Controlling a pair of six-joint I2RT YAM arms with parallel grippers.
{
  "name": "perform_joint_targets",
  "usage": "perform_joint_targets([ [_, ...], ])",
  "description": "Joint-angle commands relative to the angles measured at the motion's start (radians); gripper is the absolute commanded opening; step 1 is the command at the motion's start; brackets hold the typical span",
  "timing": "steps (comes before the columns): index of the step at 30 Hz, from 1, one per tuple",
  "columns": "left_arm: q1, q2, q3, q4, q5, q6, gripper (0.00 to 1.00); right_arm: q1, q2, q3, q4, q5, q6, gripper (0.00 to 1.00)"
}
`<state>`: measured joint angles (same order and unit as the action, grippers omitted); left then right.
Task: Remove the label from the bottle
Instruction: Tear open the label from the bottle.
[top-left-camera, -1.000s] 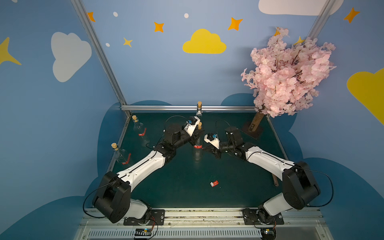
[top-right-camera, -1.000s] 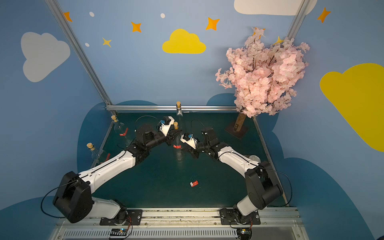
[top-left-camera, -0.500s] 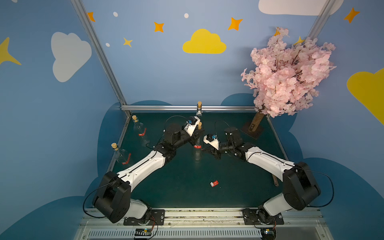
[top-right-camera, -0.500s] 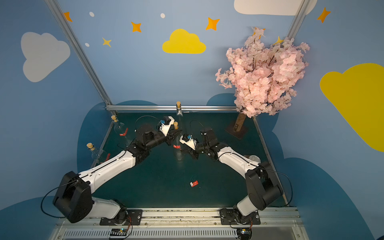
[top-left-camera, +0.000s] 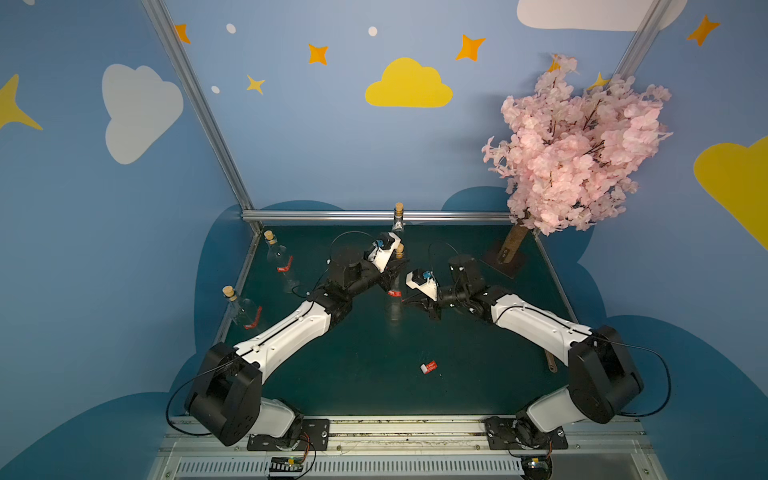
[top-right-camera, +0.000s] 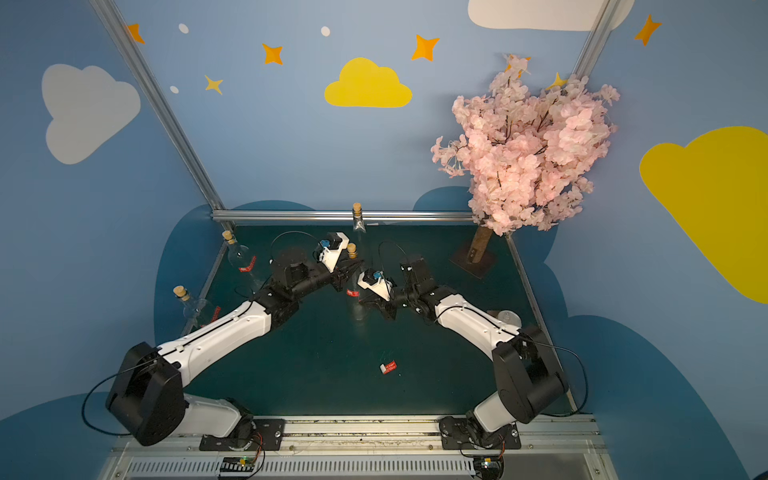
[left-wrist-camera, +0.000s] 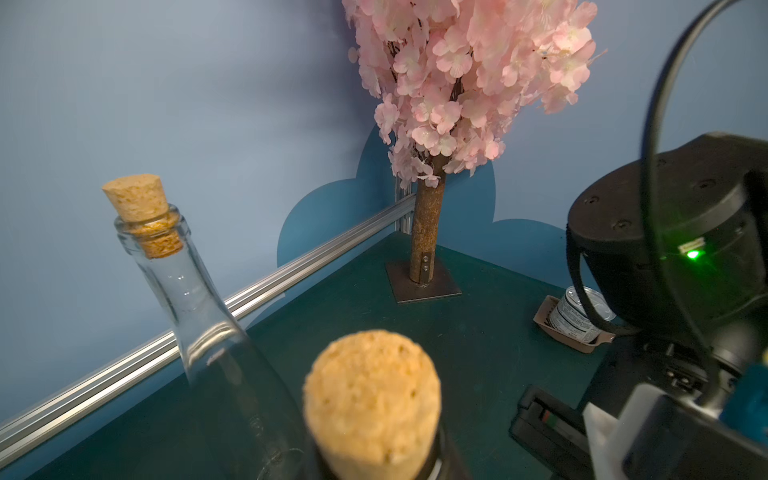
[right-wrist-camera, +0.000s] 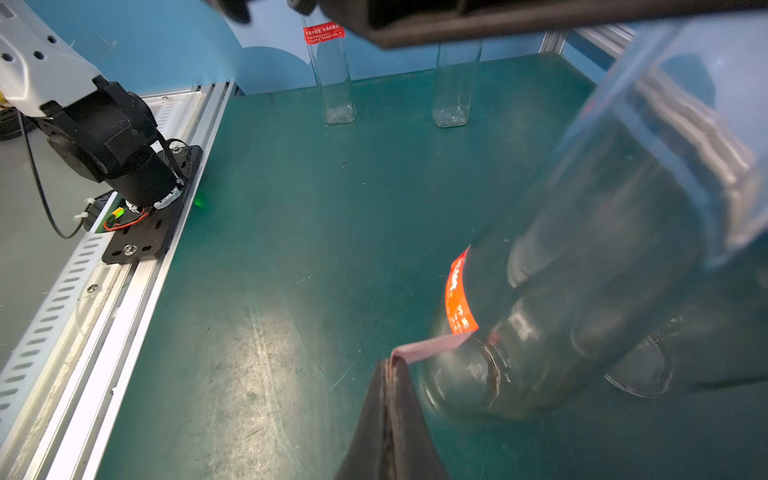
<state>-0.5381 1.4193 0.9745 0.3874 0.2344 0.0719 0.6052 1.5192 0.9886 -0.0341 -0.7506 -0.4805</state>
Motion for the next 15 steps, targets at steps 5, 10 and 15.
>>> perform_joint_targets([
  [5, 0.017, 0.036, 0.000, -0.093, -0.099, 0.072, 0.17, 0.030, -0.049, -0.001, -0.058, -0.073, -0.021, 0.00],
  [10, 0.016, 0.034, -0.001, -0.095, -0.098, 0.070, 0.17, 0.034, -0.056, -0.002, -0.065, -0.070, -0.026, 0.00],
  [15, 0.017, 0.031, -0.001, -0.097, -0.098, 0.071, 0.17, 0.036, -0.059, -0.002, -0.067, -0.066, -0.026, 0.00],
])
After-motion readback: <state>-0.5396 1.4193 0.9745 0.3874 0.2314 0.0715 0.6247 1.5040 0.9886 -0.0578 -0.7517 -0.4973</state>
